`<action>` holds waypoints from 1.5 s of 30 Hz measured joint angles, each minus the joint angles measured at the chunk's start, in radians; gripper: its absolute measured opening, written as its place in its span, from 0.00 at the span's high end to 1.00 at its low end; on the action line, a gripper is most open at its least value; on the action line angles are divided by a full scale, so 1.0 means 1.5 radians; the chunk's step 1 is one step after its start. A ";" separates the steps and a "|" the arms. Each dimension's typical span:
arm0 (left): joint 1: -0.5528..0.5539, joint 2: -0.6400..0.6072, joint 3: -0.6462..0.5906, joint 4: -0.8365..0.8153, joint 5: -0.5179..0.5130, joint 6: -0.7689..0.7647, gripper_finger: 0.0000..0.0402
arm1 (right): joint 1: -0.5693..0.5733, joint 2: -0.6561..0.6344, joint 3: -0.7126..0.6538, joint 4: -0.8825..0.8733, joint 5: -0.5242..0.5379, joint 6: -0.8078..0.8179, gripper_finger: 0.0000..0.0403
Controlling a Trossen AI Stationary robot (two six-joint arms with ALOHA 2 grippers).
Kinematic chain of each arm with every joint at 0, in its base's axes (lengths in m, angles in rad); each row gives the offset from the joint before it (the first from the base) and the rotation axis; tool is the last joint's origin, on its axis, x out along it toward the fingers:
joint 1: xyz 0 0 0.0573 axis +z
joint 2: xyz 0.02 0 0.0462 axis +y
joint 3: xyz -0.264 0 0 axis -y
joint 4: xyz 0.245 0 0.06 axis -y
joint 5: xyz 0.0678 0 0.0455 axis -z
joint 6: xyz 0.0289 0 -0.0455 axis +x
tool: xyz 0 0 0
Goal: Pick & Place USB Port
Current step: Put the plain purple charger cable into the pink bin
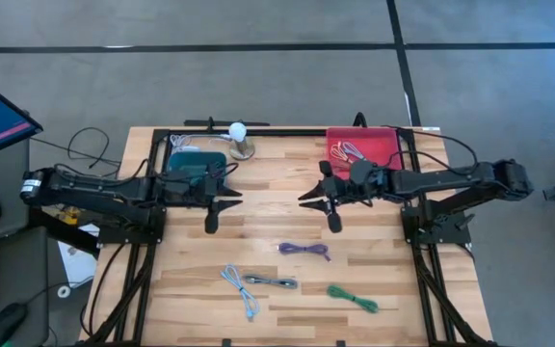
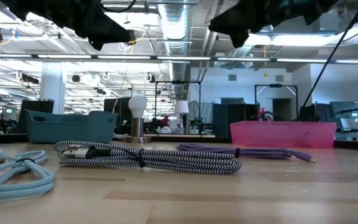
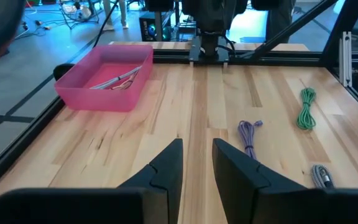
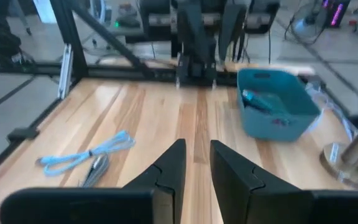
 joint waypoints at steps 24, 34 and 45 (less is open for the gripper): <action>0.002 0.000 0.000 0.000 0.000 0.057 0.78 | 0.005 0.032 0.002 -0.280 0.039 0.156 0.84; 0.002 0.000 0.000 0.000 0.000 0.057 0.78 | 0.027 0.032 0.002 -0.329 0.103 0.221 0.79; 0.002 0.000 0.000 0.000 0.000 0.057 0.78 | 0.120 0.032 0.002 -0.340 0.134 0.341 0.52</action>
